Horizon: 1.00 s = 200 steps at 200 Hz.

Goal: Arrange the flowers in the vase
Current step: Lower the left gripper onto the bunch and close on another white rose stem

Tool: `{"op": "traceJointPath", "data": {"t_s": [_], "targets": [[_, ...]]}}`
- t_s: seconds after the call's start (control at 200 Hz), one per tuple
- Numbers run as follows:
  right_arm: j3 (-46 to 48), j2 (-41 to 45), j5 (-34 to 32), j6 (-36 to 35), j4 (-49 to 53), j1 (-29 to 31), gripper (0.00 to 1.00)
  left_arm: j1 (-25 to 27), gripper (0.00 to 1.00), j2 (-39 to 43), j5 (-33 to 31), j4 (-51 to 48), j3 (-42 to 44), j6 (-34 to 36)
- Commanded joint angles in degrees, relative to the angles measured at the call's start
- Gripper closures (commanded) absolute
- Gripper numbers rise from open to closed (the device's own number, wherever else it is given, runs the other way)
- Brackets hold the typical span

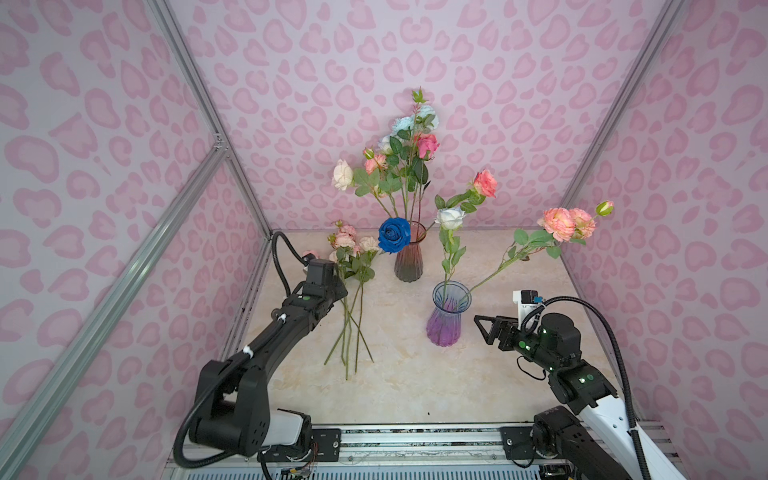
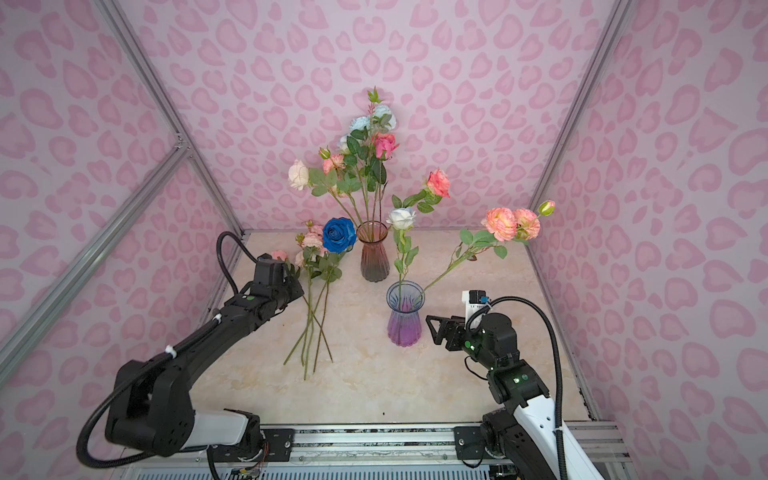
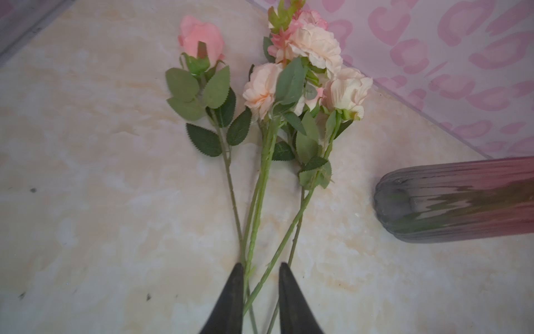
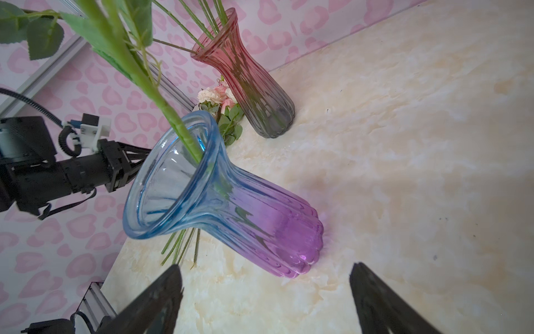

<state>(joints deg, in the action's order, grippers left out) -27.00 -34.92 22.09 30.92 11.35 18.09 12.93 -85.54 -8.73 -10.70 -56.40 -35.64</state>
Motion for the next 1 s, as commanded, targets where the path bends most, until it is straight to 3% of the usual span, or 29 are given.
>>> {"op": "traceJointPath", "data": {"t_s": [0.0,0.11,0.355,0.535,0.715,0.855,0.995], "targets": [[0.2,-0.2,-0.2,0.0,-2.4,0.0,0.08,-0.6,0.76,-8.4,2.5,-1.6,-6.8,2.8],[0.3,-0.4,-0.7,-0.6,-2.0,0.0,0.09,0.1,0.77,-15.0,6.1,-2.5,-11.3,5.1],[1.5,-1.4,-0.8,-0.3,-3.2,0.0,0.09,6.2,0.72,-22.1,1.4,-8.4,-15.2,11.9],[1.2,-1.9,-0.6,-0.8,-3.0,-0.1,0.08,6.3,0.73,-24.7,-3.1,-9.3,-15.9,13.3],[1.4,-2.3,-0.5,-0.4,-3.6,0.0,0.08,6.3,0.75,-27.6,-2.4,-10.1,-19.1,14.7],[1.0,-2.4,-0.7,-0.6,-3.1,-0.1,0.08,6.3,0.89,-27.3,-2.6,-10.2,-19.6,15.1],[1.1,-2.1,-0.8,-0.4,-3.0,0.0,0.08,6.4,0.95,-25.2,-2.0,-10.1,-18.9,15.9]]}}
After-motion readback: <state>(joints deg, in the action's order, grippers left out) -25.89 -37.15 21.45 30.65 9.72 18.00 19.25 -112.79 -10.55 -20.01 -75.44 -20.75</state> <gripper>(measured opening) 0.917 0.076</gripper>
